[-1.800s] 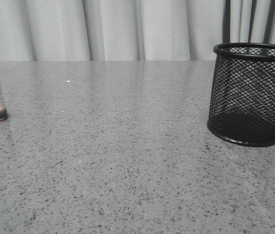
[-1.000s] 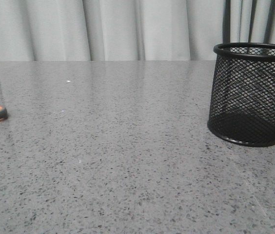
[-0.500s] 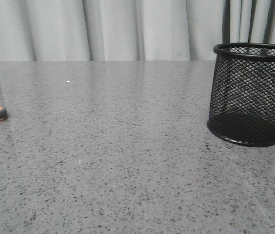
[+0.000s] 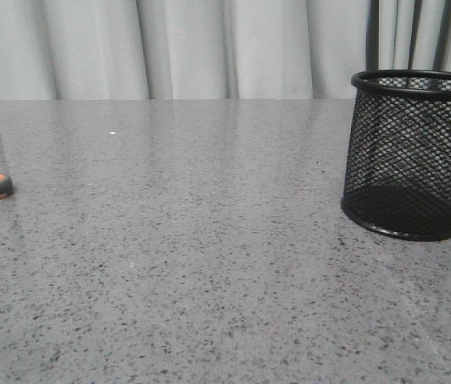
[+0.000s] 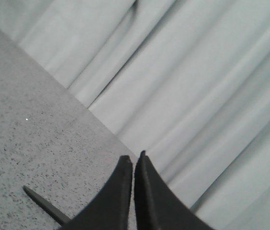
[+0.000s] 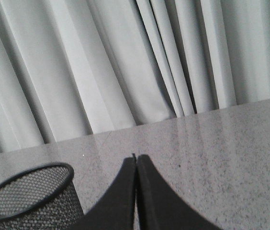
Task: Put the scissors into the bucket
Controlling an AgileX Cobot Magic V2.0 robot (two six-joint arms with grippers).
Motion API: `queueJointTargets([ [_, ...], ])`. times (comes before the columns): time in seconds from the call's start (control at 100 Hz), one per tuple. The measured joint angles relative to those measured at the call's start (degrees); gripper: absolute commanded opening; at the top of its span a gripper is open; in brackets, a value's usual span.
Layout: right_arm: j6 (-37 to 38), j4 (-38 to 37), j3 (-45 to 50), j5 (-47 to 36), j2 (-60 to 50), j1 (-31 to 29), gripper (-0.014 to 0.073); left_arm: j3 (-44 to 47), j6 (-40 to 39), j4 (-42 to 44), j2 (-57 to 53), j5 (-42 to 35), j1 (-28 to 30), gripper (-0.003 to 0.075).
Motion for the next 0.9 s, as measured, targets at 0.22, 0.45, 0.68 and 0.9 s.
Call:
queueJointTargets([
  [0.22, 0.0, 0.3, -12.0, 14.6, 3.3, 0.0, 0.0317, -5.0, 0.0, 8.1, 0.1, 12.2, 0.0, 0.0102],
  [0.45, -2.4, 0.3, -26.4, 32.0, 15.9, 0.0, 0.0362, -20.3, 0.2, 28.1, 9.3, 27.7, 0.0, 0.0376],
  [0.68, -2.8, 1.1, -32.2, 36.3, 22.3, 2.2, 0.0362, -33.8, 8.3, 38.8, 23.6, 41.1, -2.3, 0.0325],
  [0.9, -2.9, 1.8, -32.3, 36.9, 22.8, 5.1, 0.0362, -44.2, 12.0, 60.7, 37.8, 53.0, -14.4, 0.0325],
])
